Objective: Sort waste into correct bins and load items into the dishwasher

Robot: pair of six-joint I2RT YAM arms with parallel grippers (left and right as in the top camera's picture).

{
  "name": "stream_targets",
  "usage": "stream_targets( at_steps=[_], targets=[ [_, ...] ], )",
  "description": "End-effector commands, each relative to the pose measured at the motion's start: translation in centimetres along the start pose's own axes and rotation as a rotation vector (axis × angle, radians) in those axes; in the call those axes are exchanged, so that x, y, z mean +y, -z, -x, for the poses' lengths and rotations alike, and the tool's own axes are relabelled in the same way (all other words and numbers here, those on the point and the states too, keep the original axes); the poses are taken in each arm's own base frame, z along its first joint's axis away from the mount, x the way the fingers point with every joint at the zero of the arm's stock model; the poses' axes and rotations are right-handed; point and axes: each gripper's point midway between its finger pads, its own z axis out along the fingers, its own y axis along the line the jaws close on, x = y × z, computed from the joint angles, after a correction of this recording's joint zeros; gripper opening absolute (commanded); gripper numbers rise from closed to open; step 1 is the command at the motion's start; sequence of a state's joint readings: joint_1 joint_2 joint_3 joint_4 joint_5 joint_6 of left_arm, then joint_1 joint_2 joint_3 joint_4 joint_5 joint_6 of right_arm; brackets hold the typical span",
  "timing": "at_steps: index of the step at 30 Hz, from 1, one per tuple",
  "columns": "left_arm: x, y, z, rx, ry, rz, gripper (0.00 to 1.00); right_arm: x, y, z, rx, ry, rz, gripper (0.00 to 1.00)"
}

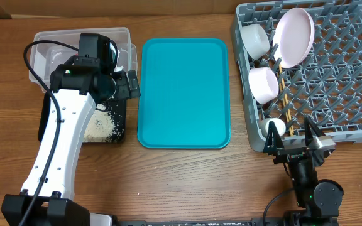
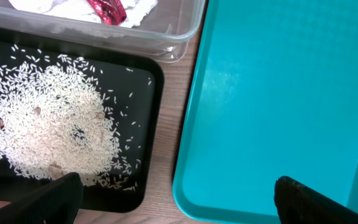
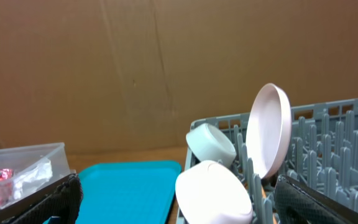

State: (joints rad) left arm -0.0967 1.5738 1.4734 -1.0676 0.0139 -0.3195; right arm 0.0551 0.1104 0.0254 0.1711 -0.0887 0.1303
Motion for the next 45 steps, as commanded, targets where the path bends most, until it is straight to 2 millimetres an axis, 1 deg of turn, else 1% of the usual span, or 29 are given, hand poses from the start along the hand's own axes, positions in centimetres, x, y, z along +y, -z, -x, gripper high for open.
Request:
stream_targets(
  at_steps=[1, 5, 6, 36, 38, 40, 41, 43, 45],
  targets=[
    [-0.2, 0.3, 0.5, -0.015, 0.007, 0.001, 1.0, -0.2, 0.4, -0.9, 0.017, -0.001, -0.009, 1.0],
    [-0.2, 0.3, 0.5, -0.015, 0.007, 0.001, 1.0, -0.7, 0.8, -3.0, 0.1, -0.009, -0.039, 1.0],
    [-0.2, 0.3, 0.5, -0.015, 0.007, 0.0, 1.0, -1.0, 1.0, -4.5, 0.16, -0.014, -0.051, 1.0],
    [-0.1, 0.3, 0.4, -0.012, 0.008, 0.004, 1.0, -1.1, 1.0, -4.3, 0.153, -0.013, -0.056, 1.0],
    [0.4, 0.8, 0.4, -0.023, 0.003, 0.026, 1.0, -1.1, 1.0, -4.3, 0.153, -0.013, -0.056, 1.0],
    [0.8, 1.7, 0.9, -0.069, -0.028, 0.045, 1.0, -1.1, 1.0, -4.3, 0.153, -0.013, -0.056, 1.0],
    [0.6, 2.3, 1.3, -0.107, -0.04, 0.033, 1.0, -1.1, 1.0, -4.3, 0.153, -0.013, -0.056, 1.0],
    [-0.2, 3.3, 2.1, -0.194, -0.074, -0.023, 1.0, -1.1, 1.0, -4.3, 0.153, -0.013, -0.056, 1.0],
    [-1.7, 4.6, 2.8, -0.317, -0.154, -0.118, 1.0, -1.1, 1.0, -4.3, 0.153, -0.013, -0.056, 1.0]
  ],
)
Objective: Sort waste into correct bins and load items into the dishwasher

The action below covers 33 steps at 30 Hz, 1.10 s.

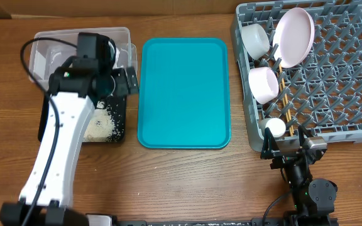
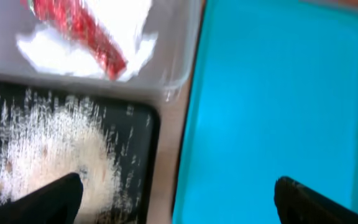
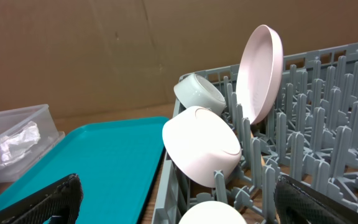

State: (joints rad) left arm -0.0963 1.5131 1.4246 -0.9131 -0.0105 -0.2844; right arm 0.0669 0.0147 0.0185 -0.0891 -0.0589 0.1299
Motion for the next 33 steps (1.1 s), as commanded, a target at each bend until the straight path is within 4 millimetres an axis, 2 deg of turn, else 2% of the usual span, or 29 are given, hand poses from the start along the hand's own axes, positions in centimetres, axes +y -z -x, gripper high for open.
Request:
stream_targets(
  at_steps=[1, 3, 4, 5, 10, 15, 21, 28, 33],
  targets=[
    [-2.0, 3.8, 0.9, -0.223, -0.147, -0.144, 1.0, -0.1, 0.0, 0.0, -0.01, 0.002, -0.005, 1.0],
    [-2.2, 4.6, 0.8, -0.351, -0.171, -0.188, 1.0, -0.1, 0.0, 0.0, -0.011, 0.002, -0.005, 1.0],
    [-1.8, 5.3, 0.2, -0.478, -0.171, -0.204, 1.0, -0.1, 0.0, 0.0, -0.01, 0.002, -0.005, 1.0],
    [-1.5, 5.5, -0.3, -0.529, -0.169, -0.21, 1.0, -0.1, 0.0, 0.0, -0.011, 0.002, -0.005, 1.0],
    [1.2, 5.9, -4.5, -0.733, -0.134, -0.224, 1.0, -0.1, 0.0, 0.0, -0.011, 0.002, -0.005, 1.0],
    [3.0, 6.4, -8.3, -0.851, -0.122, -0.212, 1.0, -0.1, 0.0, 0.0, -0.011, 0.002, -0.005, 1.0],
    [3.7, 6.7, -10.7, -0.967, -0.179, -0.195, 1.0, -0.1, 0.0, 0.0, -0.011, 0.002, -0.005, 1.0],
    [4.2, 4.6, -12.6, -0.982, -0.184, -0.196, 1.0, -0.1, 0.0, 0.0, -0.011, 0.002, -0.005, 1.0],
    [4.1, 5.1, -12.7, -1.004, -0.211, -0.19, 1.0, -0.1, 0.0, 0.0, -0.01, 0.002, -0.005, 1.0]
  ],
)
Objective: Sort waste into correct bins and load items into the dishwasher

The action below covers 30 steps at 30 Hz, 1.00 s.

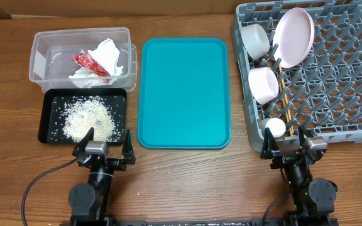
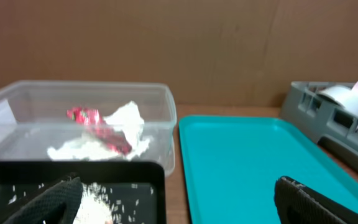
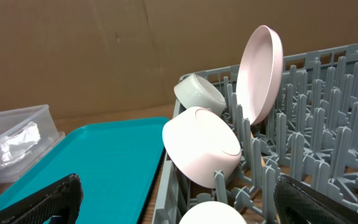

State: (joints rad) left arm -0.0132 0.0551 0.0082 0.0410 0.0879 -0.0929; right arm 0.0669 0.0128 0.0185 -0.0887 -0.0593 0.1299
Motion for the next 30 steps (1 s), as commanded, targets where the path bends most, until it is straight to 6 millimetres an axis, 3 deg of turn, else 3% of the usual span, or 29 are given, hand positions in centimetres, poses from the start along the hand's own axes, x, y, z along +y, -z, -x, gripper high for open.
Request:
stream_targets(
  at_steps=[1, 4, 30],
  targets=[
    [0.0, 0.3, 0.0, -0.007, -0.039, -0.002, 1.0, -0.1, 0.0, -0.1, -0.008, 0.002, -0.006, 1.0],
    [0.2, 0.4, -1.8, 0.066, -0.026, 0.005, 1.0, -0.1, 0.0, -0.1, -0.008, 0.002, -0.006, 1.0],
    [0.2, 0.3, -1.7, 0.064, -0.028, 0.005, 1.0, -0.1, 0.0, -0.1, -0.009, 0.002, -0.006, 1.0]
  ],
)
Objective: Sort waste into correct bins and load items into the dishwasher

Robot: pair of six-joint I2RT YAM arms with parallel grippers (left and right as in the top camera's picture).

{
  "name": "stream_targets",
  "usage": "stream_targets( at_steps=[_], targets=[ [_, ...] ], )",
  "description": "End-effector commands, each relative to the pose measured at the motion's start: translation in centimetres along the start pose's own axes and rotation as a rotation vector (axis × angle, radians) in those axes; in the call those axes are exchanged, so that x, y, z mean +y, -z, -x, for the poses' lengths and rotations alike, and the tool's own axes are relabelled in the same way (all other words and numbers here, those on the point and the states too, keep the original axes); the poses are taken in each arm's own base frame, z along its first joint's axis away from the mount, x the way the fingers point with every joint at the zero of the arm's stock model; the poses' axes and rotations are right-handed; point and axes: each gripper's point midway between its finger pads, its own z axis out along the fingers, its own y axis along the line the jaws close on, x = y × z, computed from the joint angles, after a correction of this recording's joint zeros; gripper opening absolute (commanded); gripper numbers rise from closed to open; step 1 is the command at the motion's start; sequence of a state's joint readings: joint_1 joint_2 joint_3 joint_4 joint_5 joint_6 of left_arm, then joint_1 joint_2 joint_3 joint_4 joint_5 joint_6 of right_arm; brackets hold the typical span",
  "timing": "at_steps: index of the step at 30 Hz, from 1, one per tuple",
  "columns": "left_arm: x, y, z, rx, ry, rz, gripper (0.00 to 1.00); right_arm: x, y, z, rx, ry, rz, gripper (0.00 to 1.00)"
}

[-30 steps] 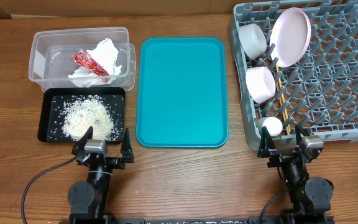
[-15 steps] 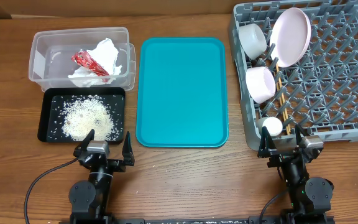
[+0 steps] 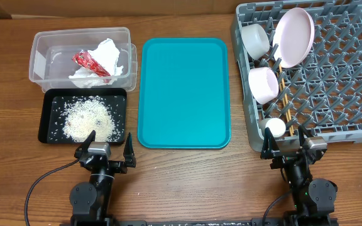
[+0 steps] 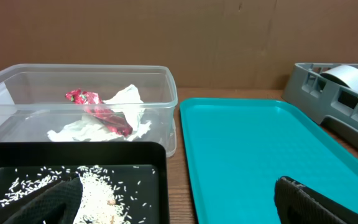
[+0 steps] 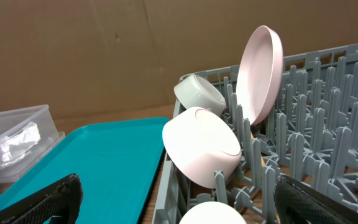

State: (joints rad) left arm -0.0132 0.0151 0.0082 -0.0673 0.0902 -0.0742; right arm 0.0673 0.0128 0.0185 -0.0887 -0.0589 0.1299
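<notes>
A clear bin at the back left holds a red wrapper and white tissue. In front of it a black tray carries loose rice. The grey dish rack on the right holds a pink plate, two bowls, a small cup and chopsticks. My left gripper is open, low at the table's front, facing the black tray. My right gripper is open at the rack's front corner, facing the nearer bowl.
A teal serving tray lies bare between the bins and the rack. Both arms are folded at the front table edge. Brown cardboard backs the table in the wrist views.
My left gripper has shifted slightly at the table's front, so its view now shows more of the rice tray. The right gripper and all objects are unchanged.
My left arm first reached out over the rice tray and clear bin, open, and stayed there at the following moment while the right gripper settled lower by the rack. Then the left arm was folded back at the table's front, where it is now.
</notes>
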Motion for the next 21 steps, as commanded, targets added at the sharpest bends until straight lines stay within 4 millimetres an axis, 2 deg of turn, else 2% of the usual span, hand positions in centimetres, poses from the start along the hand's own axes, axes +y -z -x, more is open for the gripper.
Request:
stream_targets(
  at_steps=[1, 21],
  targets=[
    [0.08, 0.04, 0.0, -0.004, -0.015, 0.002, 1.0, -0.1, -0.01, -0.08, -0.008, 0.003, -0.006, 1.0],
    [0.08, 0.04, 0.0, -0.004, -0.015, 0.002, 1.0, -0.1, -0.01, -0.07, -0.009, 0.002, -0.006, 1.0]
  ],
)
